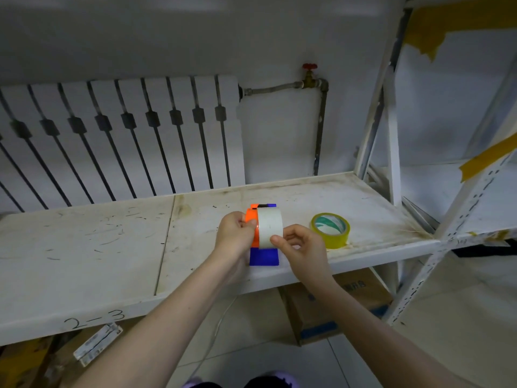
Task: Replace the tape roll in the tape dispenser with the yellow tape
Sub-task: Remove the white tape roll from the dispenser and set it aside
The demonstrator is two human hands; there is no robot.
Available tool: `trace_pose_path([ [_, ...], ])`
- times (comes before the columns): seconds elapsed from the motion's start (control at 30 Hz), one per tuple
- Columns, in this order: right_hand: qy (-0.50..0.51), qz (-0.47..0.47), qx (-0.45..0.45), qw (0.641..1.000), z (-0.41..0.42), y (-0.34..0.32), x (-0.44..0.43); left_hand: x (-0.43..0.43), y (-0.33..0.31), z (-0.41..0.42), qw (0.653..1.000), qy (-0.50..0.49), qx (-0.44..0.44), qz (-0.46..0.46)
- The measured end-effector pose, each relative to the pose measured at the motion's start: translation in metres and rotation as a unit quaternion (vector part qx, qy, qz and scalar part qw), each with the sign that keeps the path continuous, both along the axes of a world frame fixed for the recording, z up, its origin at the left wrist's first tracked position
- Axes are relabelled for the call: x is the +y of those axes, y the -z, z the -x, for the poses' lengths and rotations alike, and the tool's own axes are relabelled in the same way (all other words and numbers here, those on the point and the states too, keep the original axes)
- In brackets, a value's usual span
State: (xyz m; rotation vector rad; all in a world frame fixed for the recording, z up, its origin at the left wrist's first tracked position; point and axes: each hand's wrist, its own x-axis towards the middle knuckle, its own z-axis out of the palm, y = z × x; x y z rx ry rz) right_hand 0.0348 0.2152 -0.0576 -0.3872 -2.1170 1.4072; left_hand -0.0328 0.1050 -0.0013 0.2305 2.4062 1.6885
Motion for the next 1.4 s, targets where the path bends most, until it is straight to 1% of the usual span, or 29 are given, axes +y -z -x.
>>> trace_pose_path([
  [0.03,-0.013,0.029,0.004,0.999,0.000,-0.001,0.002,0.001,-0.001,0.001,1.000,0.002,0.002,0.003],
  [0.1,-0.075,0.131,0.004,0.989,-0.001,-0.004,0.008,0.003,-0.005,-0.001,1.000,0.002,0.005,0.014],
  [0.13,-0.094,0.156,0.000,0.983,-0.002,-0.005,0.011,0.004,-0.006,-0.002,1.000,0.003,0.004,0.019],
  [0.17,-0.091,0.144,0.001,0.985,-0.003,-0.004,0.013,0.006,-0.005,-0.002,1.000,0.004,0.001,0.018],
  [0.23,-0.020,0.061,0.013,0.998,-0.002,0.000,0.013,0.008,-0.003,-0.002,1.000,0.001,-0.011,0.002],
  [0.27,0.016,0.041,0.027,0.999,-0.001,0.003,0.012,0.009,-0.004,-0.002,1.000,-0.001,-0.024,-0.010],
  [0.3,0.032,0.051,0.040,0.997,0.000,0.004,0.011,0.010,-0.006,-0.001,0.999,-0.004,-0.040,-0.027],
  [0.33,0.026,0.082,0.048,0.995,0.000,0.003,0.013,0.012,-0.007,-0.001,0.998,-0.005,-0.056,-0.040],
  [0.4,-0.021,0.161,0.045,0.986,-0.002,0.001,0.017,0.016,-0.008,-0.002,0.997,-0.007,-0.068,-0.044],
  [0.43,-0.034,0.189,0.048,0.980,-0.003,0.000,0.017,0.018,-0.009,-0.004,0.997,-0.007,-0.068,-0.040],
  [0.47,-0.030,0.198,0.055,0.978,-0.005,0.000,0.017,0.020,-0.010,-0.006,0.997,-0.003,-0.070,-0.039],
  [0.5,-0.008,0.184,0.065,0.981,-0.006,0.001,0.016,0.022,-0.009,-0.006,0.996,-0.002,-0.080,-0.043],
  [0.53,0.030,0.150,0.074,0.985,-0.007,0.001,0.014,0.024,-0.009,-0.005,0.994,-0.001,-0.099,-0.052],
  [0.6,0.080,0.055,0.094,0.991,-0.009,0.002,0.015,0.026,-0.011,-0.003,0.985,-0.013,-0.151,-0.080],
  [0.67,0.081,-0.025,0.108,0.991,-0.010,0.003,0.025,0.025,-0.016,-0.002,0.976,-0.034,-0.185,-0.106],
  [0.7,0.087,-0.046,0.104,0.990,-0.011,0.004,0.030,0.025,-0.016,-0.001,0.976,-0.040,-0.184,-0.110],
  [0.73,0.102,-0.050,0.094,0.989,-0.012,0.006,0.036,0.024,-0.016,0.000,0.978,-0.046,-0.175,-0.105],
  [0.83,0.139,0.038,0.077,0.987,-0.016,0.010,0.052,0.022,-0.009,-0.004,0.987,-0.031,-0.134,-0.081],
  [0.87,0.143,0.047,0.073,0.986,-0.019,0.010,0.056,0.022,-0.007,-0.006,0.989,-0.025,-0.125,-0.079],
  [1.13,0.200,-0.045,0.017,0.979,-0.017,-0.002,0.091,0.031,0.006,-0.011,0.997,0.019,-0.058,-0.052],
  [1.23,0.221,-0.087,-0.028,0.971,-0.013,-0.004,0.117,0.030,0.009,-0.007,0.998,0.023,-0.043,-0.041],
  [1.4,0.242,-0.181,-0.132,0.944,-0.014,0.009,0.159,0.028,0.009,0.001,0.999,0.029,-0.018,-0.039],
])
